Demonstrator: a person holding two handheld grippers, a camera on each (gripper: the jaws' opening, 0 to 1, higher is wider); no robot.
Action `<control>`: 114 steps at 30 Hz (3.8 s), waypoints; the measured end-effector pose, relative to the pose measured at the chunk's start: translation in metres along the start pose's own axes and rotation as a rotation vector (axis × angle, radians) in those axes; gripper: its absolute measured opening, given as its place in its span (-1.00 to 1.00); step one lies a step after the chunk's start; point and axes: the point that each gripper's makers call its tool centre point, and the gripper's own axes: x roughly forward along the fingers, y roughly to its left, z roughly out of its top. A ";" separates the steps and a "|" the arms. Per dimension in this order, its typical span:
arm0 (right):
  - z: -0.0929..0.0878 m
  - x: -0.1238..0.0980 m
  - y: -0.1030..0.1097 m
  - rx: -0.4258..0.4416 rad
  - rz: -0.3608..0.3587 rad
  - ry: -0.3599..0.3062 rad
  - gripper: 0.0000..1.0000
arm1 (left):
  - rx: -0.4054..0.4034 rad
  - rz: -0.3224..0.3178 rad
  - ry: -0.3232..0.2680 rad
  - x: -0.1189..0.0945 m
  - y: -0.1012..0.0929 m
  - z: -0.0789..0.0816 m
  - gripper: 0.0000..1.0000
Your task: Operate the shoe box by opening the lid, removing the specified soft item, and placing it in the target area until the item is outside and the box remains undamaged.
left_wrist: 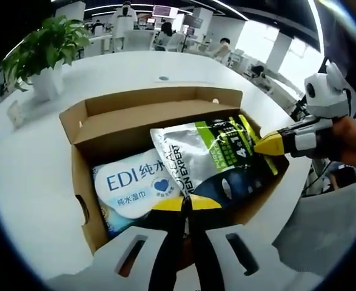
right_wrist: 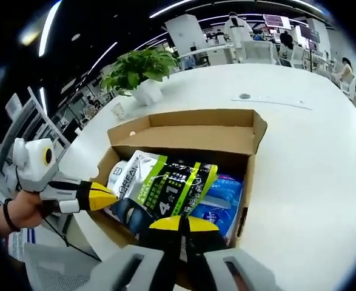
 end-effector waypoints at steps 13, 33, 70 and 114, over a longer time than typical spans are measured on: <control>0.011 -0.031 -0.021 0.012 -0.033 -0.063 -1.00 | 0.072 -0.042 -0.056 -0.003 -0.032 0.035 -1.00; 0.008 -0.084 -0.076 0.040 -0.119 -0.111 -1.00 | 0.200 -0.137 -0.056 0.022 -0.099 0.070 -1.00; 0.003 -0.113 -0.184 0.088 -0.197 -0.069 -1.00 | 0.319 -0.220 0.020 0.087 -0.186 0.089 -1.00; 0.023 -0.040 -0.235 -0.011 -0.178 0.074 -1.00 | 0.319 -0.060 0.227 0.154 -0.169 0.076 -0.99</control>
